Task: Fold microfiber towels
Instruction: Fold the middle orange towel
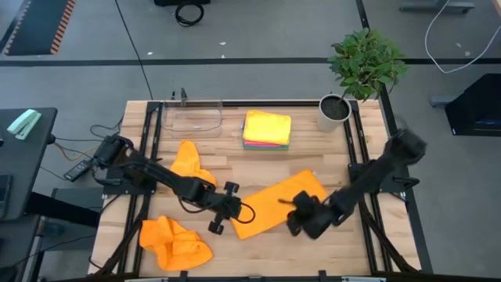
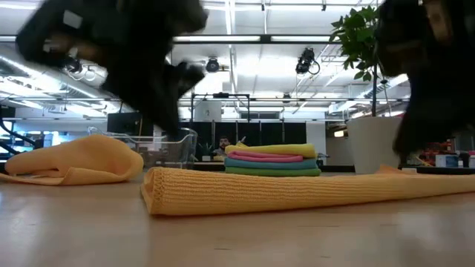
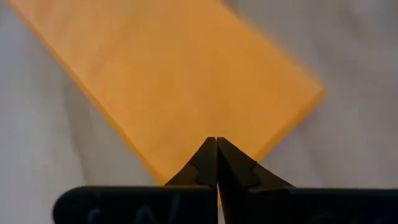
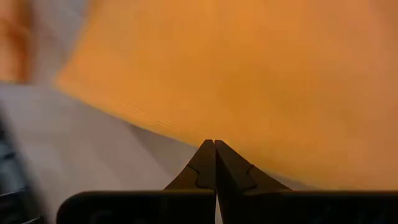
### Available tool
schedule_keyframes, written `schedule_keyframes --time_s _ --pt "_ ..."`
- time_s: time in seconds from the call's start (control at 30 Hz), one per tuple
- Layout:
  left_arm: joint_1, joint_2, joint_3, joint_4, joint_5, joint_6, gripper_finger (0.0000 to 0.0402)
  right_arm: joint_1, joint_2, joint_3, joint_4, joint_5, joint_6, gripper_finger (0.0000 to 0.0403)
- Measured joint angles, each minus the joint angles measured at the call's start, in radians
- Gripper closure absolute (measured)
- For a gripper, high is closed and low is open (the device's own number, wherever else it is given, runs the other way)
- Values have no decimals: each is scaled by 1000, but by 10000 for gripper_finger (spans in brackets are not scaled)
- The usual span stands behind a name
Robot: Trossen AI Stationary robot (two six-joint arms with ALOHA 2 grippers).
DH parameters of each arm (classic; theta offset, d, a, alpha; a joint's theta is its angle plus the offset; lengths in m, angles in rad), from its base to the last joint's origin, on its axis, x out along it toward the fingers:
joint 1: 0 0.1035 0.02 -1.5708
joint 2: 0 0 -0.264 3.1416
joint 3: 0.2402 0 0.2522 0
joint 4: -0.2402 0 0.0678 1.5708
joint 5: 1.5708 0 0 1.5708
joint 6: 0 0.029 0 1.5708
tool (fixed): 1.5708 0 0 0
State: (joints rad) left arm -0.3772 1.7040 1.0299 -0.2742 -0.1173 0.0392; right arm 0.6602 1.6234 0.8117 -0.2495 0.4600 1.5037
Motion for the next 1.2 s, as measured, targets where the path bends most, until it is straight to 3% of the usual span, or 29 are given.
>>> schedule_keyframes --time_s 0.13,0.3,0.63,0.8,1.0,1.1,1.2 --pt "43 34 -62 86 3 -8 389 19 162 59 -35 0 135 400" --pt "56 96 -77 80 93 -53 396 14 198 75 -23 5 170 400" --pt "-86 168 -57 270 149 -321 394 -51 0 62 -384 -184 -46 400" --pt "-122 166 1 430 139 -232 381 -70 -108 63 -264 -145 -141 400" --pt "-85 132 59 203 122 -74 395 30 32 124 34 -43 -213 400" --pt "-82 121 59 28 121 -29 391 51 171 253 74 -38 -298 400" --pt "-102 127 52 -17 121 15 363 43 307 399 48 -43 -368 400"
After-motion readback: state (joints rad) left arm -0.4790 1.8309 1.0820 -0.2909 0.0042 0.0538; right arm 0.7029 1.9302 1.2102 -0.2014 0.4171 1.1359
